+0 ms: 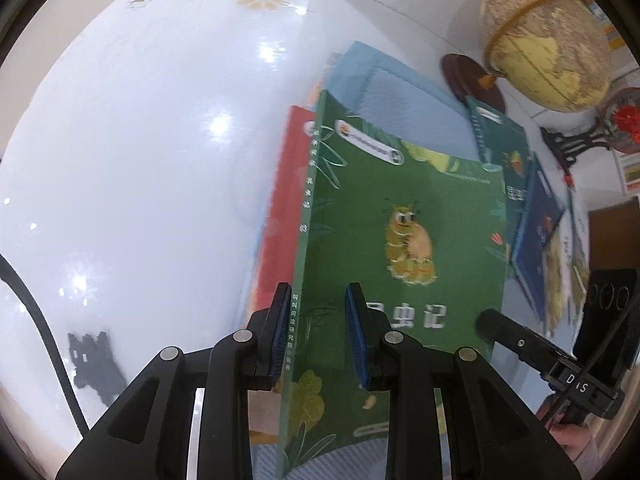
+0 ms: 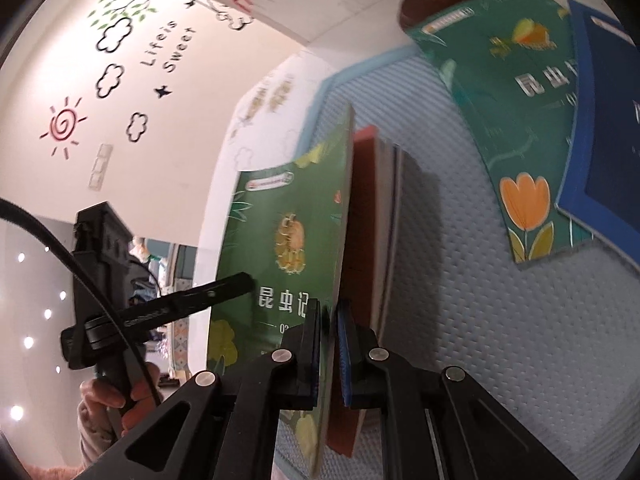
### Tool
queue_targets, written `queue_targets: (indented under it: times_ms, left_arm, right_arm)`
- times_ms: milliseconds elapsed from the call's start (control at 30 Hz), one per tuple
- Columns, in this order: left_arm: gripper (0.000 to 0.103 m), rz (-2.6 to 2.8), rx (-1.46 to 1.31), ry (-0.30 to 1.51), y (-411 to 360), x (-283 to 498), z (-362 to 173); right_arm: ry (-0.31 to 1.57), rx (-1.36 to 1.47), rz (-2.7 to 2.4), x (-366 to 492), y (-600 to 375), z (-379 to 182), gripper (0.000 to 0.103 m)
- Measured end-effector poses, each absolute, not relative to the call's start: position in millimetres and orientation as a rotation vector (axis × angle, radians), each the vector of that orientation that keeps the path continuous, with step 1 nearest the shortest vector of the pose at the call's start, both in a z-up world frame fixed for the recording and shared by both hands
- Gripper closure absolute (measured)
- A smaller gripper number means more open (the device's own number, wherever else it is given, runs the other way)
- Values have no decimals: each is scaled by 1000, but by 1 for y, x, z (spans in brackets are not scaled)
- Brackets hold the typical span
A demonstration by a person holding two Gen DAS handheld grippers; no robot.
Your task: Organize books
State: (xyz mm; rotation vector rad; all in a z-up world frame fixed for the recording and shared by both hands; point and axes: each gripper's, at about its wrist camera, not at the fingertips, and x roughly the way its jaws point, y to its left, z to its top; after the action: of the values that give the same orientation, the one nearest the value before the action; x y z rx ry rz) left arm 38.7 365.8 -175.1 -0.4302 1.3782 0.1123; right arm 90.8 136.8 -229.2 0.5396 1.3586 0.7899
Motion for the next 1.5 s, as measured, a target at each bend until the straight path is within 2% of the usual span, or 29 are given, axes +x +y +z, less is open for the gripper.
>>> queue_targets:
  times_ms: [167,267,333,400,433,500,567,1233,1500]
  left_arm:
    - [76,146,-443,1352,381,35,-173]
    - [76,212,-462,1334,399,30,-174]
    - [76,234,-513,1334,410,29,-180]
    - [75,222,-546,1334,415,31,-186]
    - [76,211,-549,1327,414,33,-186]
    - [76,205,-528,1327,410,38,-185]
    - [76,207,-502,1326,407,42,-184]
    - [76,233,-544,1365,419,8,-190]
    - [76,254,-546,1360,430,50,-209]
  right_arm:
    - [1365,562,740,91,131,-232,94]
    - [1363,469,669,89,131,-225,94]
    - [1378,477,660,87,129,-225,88]
    - [1437,471,658,82,136,-228,70]
    - [1453,445,667,80,142,-227,70]
    - [1451,353,677,74,155,-223,60]
    - [1445,290,672,70,163,-218,54]
    - [1404,108,639,76,197,-211,52]
    - [1366,106,599,92,191,-211,53]
